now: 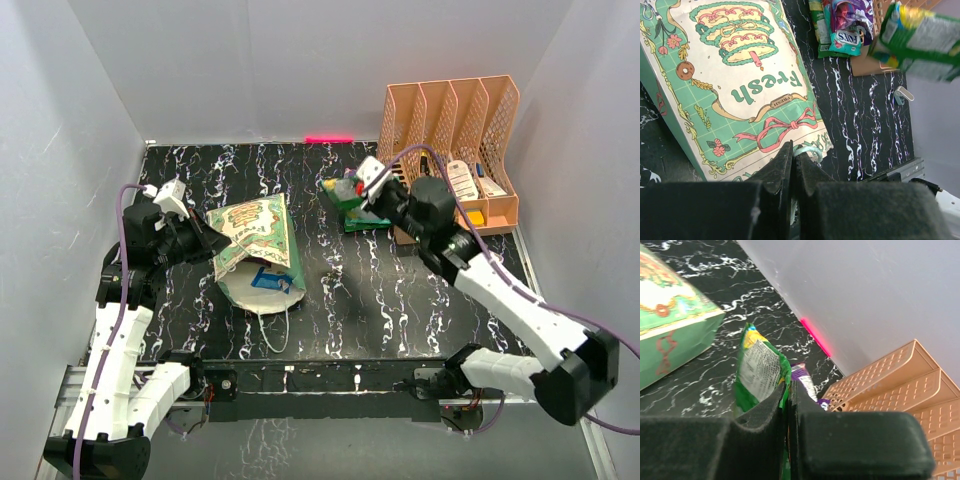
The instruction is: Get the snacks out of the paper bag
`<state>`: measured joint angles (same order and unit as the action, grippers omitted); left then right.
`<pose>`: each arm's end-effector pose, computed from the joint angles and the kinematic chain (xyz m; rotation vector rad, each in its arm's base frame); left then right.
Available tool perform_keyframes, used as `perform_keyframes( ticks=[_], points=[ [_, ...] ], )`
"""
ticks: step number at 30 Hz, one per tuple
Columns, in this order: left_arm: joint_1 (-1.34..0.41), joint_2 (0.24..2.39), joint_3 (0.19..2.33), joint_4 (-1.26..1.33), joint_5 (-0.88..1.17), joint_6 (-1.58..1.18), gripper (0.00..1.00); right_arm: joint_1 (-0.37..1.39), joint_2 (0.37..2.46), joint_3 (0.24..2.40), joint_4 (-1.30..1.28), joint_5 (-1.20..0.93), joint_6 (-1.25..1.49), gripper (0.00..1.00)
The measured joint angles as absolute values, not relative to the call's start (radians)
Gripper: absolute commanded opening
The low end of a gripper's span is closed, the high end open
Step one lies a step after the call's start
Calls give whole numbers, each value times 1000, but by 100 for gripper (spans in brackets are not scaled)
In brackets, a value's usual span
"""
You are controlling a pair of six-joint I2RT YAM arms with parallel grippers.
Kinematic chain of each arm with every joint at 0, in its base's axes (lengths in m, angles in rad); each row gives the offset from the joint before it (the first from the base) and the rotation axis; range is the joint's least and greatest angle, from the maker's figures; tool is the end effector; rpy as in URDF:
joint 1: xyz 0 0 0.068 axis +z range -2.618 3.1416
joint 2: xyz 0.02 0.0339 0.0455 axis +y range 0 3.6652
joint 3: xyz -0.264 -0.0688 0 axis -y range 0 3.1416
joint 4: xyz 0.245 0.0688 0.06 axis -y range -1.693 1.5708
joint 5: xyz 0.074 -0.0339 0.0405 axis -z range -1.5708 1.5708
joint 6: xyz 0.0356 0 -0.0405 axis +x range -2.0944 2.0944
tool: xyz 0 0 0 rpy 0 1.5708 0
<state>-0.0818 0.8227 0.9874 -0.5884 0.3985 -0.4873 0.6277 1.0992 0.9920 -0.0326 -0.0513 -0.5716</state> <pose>0.1679 -0.0276 0.3625 -0.1489 2.0349 -0.7590 0.2082 0.1533 0.3669 -0.9969 1.3907 0.0856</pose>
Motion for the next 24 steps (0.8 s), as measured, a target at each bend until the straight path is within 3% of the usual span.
perform_keyframes(
  ticks=[12, 24],
  points=[
    [-82, 823, 987, -593, 399, -486, 0, 377, 1515, 1321, 133, -300, -556, 7],
    [-82, 837, 988, -604, 400, -472, 0, 268, 1699, 1404, 124, -291, -683, 7]
  ],
)
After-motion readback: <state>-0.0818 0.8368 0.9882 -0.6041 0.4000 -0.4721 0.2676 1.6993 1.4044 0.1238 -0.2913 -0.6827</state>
